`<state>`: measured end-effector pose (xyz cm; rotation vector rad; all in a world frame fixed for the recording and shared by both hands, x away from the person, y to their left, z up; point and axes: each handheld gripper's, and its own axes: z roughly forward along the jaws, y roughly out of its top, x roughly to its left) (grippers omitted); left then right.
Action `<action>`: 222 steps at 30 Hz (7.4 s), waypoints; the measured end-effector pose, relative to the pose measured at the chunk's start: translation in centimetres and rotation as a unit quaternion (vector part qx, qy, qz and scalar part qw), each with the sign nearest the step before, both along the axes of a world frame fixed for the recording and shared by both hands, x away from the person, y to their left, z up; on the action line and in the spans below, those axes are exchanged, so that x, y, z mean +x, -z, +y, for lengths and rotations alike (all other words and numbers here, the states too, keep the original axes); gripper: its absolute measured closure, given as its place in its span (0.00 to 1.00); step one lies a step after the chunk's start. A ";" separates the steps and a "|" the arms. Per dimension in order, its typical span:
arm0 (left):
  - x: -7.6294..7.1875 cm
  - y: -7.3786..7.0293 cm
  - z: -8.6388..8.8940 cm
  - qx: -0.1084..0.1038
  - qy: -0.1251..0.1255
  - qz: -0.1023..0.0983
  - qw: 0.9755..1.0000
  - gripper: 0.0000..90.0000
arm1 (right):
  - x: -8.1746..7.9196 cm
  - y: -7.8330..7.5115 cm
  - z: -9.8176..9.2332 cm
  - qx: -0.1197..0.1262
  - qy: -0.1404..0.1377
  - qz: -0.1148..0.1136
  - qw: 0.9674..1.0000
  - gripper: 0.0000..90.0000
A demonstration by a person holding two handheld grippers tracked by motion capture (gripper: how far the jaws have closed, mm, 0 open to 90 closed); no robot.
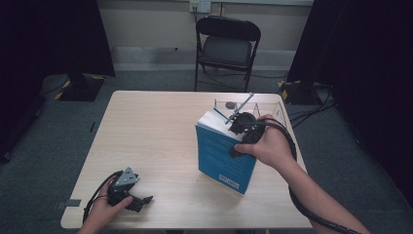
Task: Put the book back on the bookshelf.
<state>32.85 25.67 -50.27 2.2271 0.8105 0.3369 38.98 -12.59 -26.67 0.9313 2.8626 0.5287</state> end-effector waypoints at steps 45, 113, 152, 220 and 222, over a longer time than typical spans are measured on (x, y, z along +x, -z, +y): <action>0.0 0.0 0.0 -0.001 0.001 0.000 1.000 0.00 | -0.2 -0.2 -9.4 -0.011 0.109 0.011 0.994 0.68; 0.0 0.0 0.0 -0.003 -0.001 0.000 1.000 0.00 | 1.6 -0.5 -17.6 -0.013 0.250 0.018 0.968 0.69; 0.0 -0.1 0.0 0.003 -0.001 0.003 1.000 0.00 | 5.8 -0.5 -16.1 -0.018 0.296 0.004 0.955 0.68; 0.0 -0.1 0.0 0.003 0.000 0.002 1.000 0.00 | 11.3 1.1 -13.6 -0.003 0.358 -0.030 0.933 0.69; 0.0 -0.1 0.0 0.003 0.000 0.003 1.000 0.00 | 11.4 1.3 -13.4 -0.002 0.361 -0.036 0.932 0.69</action>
